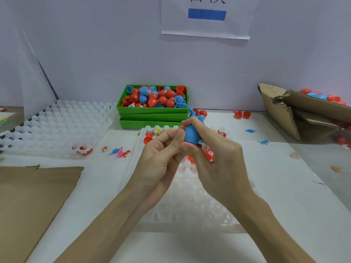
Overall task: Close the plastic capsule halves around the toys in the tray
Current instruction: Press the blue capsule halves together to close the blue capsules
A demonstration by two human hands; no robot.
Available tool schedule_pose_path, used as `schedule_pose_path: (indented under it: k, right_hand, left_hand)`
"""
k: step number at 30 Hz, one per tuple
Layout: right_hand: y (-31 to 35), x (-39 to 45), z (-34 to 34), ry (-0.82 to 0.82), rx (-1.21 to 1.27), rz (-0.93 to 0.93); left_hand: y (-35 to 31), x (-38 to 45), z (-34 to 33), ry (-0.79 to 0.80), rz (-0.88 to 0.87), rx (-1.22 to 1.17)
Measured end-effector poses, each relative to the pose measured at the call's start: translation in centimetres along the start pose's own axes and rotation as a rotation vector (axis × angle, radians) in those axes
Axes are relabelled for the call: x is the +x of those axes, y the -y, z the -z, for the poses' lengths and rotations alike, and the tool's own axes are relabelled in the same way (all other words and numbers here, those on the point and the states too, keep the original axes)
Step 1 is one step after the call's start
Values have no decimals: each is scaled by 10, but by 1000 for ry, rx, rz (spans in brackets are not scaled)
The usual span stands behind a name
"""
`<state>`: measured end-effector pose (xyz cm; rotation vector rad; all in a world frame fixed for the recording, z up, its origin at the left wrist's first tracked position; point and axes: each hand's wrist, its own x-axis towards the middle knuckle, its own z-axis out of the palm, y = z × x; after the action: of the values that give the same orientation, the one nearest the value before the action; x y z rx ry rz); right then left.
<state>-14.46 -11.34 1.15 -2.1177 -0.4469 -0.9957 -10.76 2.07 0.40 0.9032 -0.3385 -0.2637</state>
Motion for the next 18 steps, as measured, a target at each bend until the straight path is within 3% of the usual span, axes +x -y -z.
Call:
schedule_pose_path:
  k: [9, 18]
  right_hand:
    - [-11, -2, -1, 146, -4, -82]
    - [-13, -6, -7, 89, -87, 1]
  left_hand:
    - [-14, 6, 12, -22, 255, -114]
    - [-12, 4, 14, 27, 159, 255]
